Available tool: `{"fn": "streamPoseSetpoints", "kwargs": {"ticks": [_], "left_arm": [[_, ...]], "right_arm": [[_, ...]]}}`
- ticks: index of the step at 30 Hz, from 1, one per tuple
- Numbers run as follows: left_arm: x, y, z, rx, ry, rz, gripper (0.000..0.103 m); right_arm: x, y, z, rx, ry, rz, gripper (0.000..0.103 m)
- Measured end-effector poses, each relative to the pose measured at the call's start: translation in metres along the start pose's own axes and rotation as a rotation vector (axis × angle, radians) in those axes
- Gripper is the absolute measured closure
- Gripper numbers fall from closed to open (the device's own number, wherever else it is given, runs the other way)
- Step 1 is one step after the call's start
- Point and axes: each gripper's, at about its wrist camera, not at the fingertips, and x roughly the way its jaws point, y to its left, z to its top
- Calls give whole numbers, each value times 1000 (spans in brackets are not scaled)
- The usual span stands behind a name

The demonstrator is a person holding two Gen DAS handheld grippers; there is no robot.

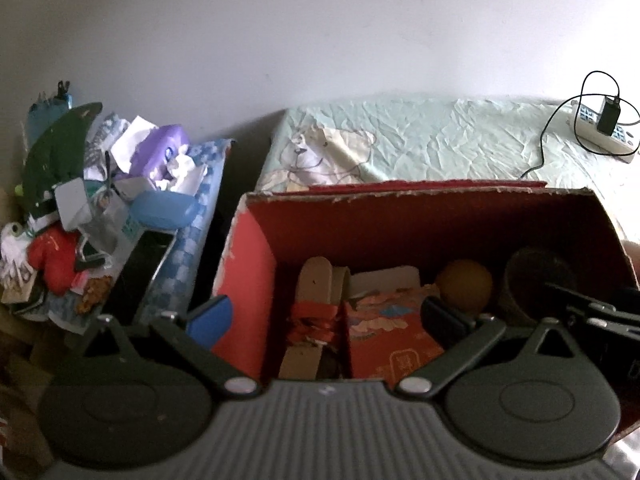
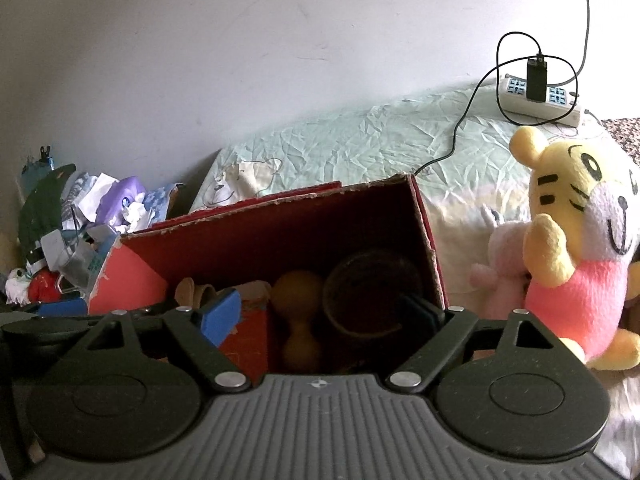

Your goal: Organize objects

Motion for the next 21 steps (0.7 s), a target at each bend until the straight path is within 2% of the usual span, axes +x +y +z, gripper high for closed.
{"fn": "streamPoseSetpoints", "kwargs": {"ticks": [21], "left_arm": [[16, -1, -23, 35, 65, 20, 2]], "right_arm": [[3, 5, -14, -43, 31, -9, 17]]}}
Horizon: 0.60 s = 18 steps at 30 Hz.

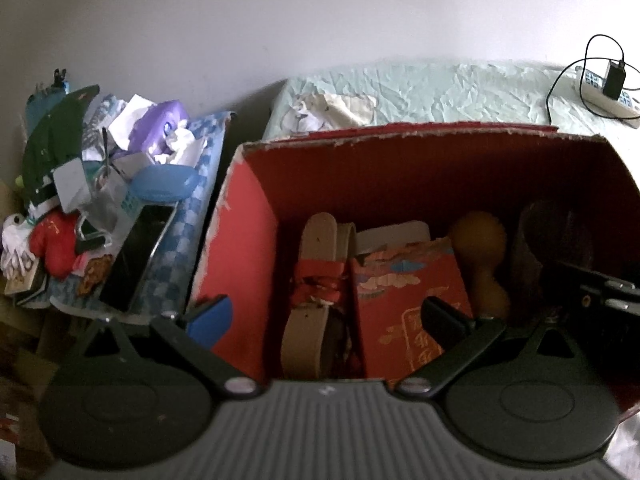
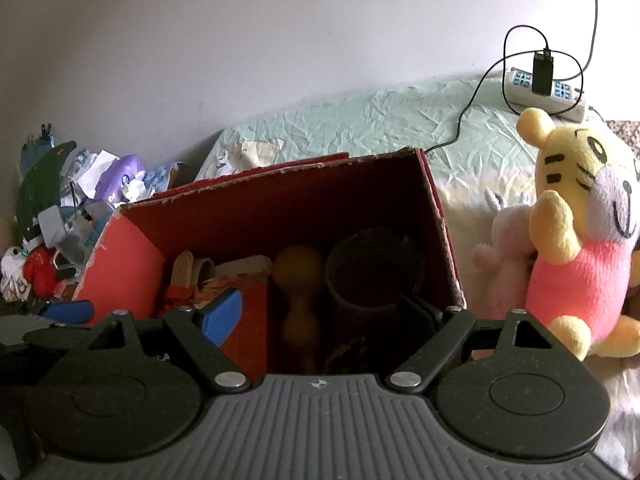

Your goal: Organize objects

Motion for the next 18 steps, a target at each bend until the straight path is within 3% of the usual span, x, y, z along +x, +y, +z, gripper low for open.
{"fn": "streamPoseSetpoints", "kwargs": {"ticks": [18], "left_arm": [[15, -1, 3, 9, 38, -9, 2]], "right_arm": [[4, 3, 0, -44, -16, -9, 16]]}}
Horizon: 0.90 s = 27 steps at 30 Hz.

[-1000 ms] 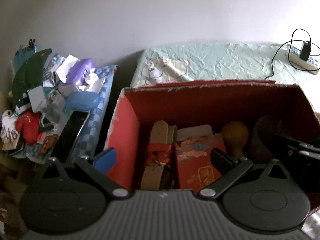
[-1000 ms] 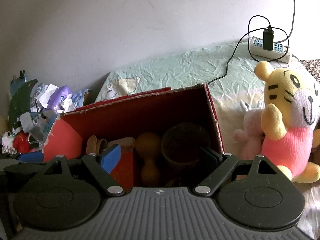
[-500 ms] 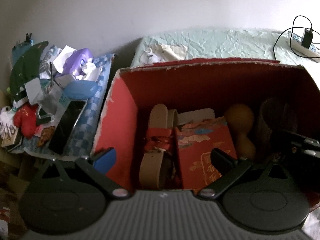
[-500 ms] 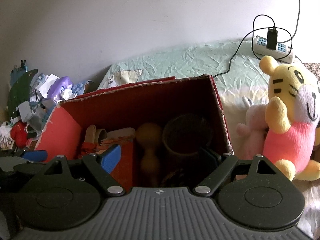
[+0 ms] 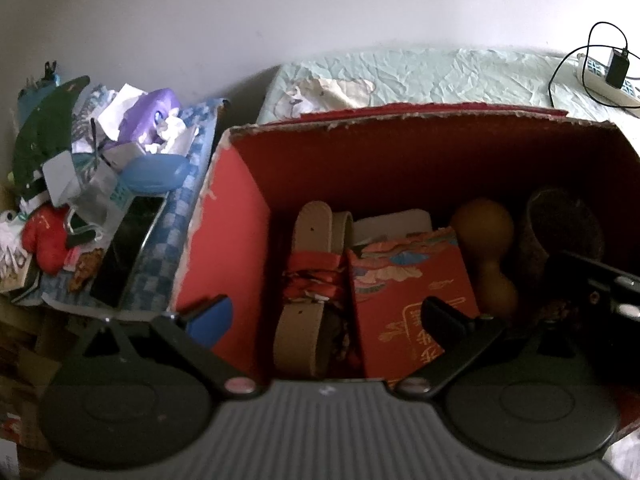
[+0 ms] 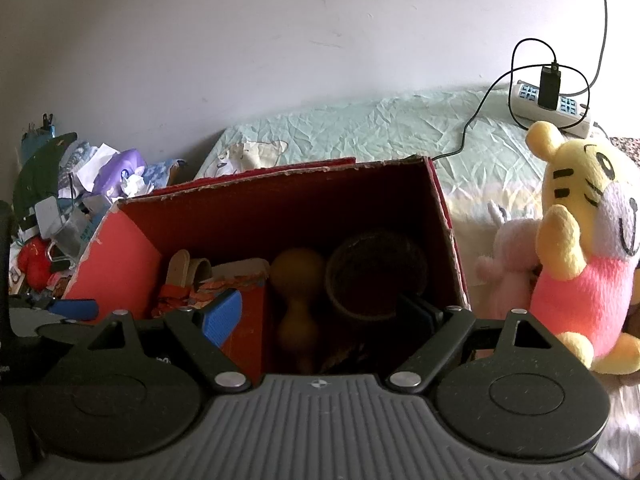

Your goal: Organize objects

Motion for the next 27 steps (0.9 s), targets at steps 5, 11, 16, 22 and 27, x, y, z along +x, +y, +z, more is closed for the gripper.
{"fn": "streamPoseSetpoints", "kwargs": {"ticks": [5, 11, 16, 22, 27], "left_arm": [[2, 2, 0, -10, 4, -6, 2], [2, 3, 0, -18, 6, -10, 2], [0, 2, 0, -18, -6, -5, 2], [-6, 4, 0, -26, -34, -6, 3], [-4, 4, -1, -30, -20, -7, 3]], "right_arm": [[1, 0, 1, -7, -3, 0, 16], [1, 0, 2, -12, -3, 1, 16], [1, 0, 1, -13, -4, 3, 16], [1, 0, 0, -13, -4, 4, 16], [1, 0, 0, -20, -5, 2, 16]]}}
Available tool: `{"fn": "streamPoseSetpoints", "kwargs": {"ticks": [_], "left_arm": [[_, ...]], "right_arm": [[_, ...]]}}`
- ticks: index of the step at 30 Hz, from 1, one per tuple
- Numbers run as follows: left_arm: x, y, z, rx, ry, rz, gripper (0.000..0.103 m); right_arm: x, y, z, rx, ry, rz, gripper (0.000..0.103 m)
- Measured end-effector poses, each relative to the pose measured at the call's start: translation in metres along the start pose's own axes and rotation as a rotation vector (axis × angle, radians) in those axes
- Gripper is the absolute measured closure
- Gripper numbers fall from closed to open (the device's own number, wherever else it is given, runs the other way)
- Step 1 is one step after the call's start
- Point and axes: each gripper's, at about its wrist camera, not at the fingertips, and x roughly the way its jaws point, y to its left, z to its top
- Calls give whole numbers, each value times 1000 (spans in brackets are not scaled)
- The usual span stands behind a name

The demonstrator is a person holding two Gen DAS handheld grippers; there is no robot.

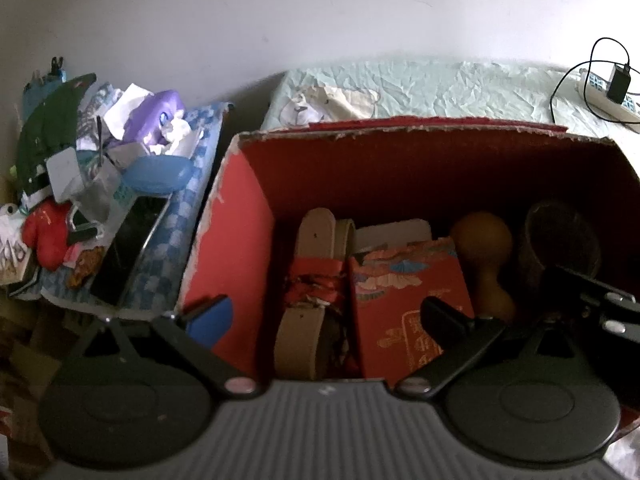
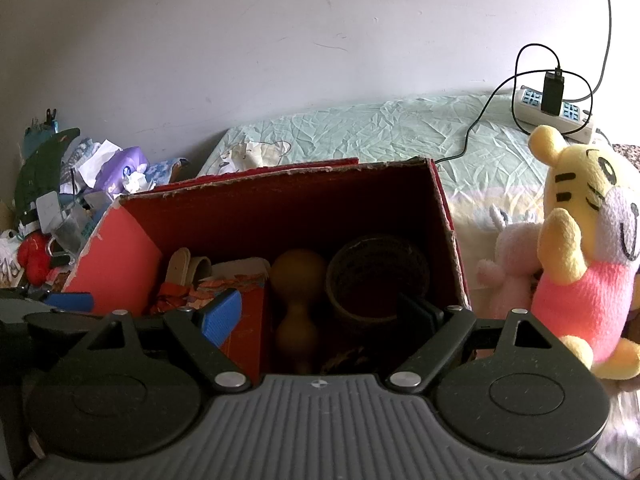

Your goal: Organize objects

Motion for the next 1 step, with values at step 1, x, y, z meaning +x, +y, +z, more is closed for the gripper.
{"fn": "streamPoseSetpoints", "kwargs": {"ticks": [1], "left_arm": [[1, 0, 0, 2, 3, 2, 3]], "right_arm": [[0, 0, 0, -1, 0, -1, 16]]}}
